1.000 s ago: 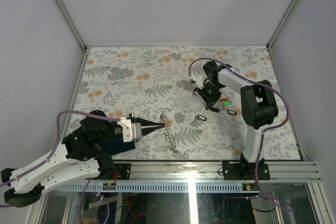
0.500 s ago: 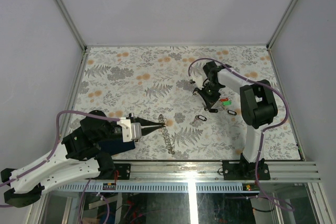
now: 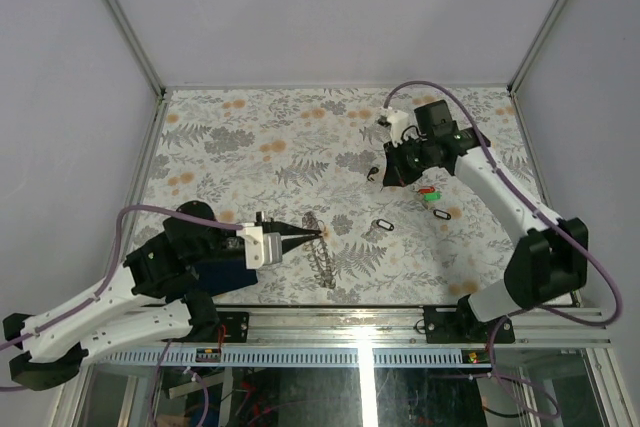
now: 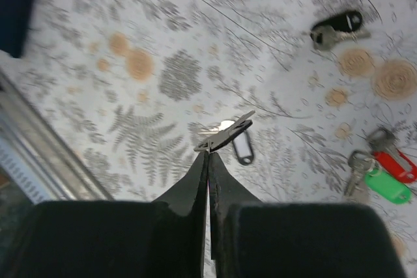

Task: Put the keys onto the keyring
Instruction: Pick up the key from the center of the board.

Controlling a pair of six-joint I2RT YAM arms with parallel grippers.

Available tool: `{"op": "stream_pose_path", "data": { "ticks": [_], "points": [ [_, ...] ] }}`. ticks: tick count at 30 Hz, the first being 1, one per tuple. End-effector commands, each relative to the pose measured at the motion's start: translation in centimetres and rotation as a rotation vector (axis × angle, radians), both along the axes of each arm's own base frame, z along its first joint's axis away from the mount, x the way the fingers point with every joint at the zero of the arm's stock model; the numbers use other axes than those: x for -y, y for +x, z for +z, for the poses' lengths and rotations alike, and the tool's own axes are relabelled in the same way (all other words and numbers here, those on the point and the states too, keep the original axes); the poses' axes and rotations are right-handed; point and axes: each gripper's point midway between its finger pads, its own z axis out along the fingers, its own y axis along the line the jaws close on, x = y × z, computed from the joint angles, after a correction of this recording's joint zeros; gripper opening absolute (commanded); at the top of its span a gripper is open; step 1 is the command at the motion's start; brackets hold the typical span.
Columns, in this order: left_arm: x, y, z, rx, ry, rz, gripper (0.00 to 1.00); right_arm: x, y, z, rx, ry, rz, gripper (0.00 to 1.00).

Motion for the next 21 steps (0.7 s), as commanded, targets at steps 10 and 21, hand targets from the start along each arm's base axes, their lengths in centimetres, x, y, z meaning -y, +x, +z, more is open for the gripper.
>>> {"op": "stream_pose_path", "data": {
  "ticks": [10, 21],
  "points": [
    [2.9, 0.5, 3.6, 0.244, 0.009, -0.114, 0.0, -5.3, -7.2, 16.3, 0.109, 0.53, 0.082, 0.0],
    [4.1, 2.9, 4.9, 0.473, -0.054, -0.036, 0.0, -7.8, -12.7, 20.4, 0.087, 0.667, 0.196, 0.0]
  ]
}}
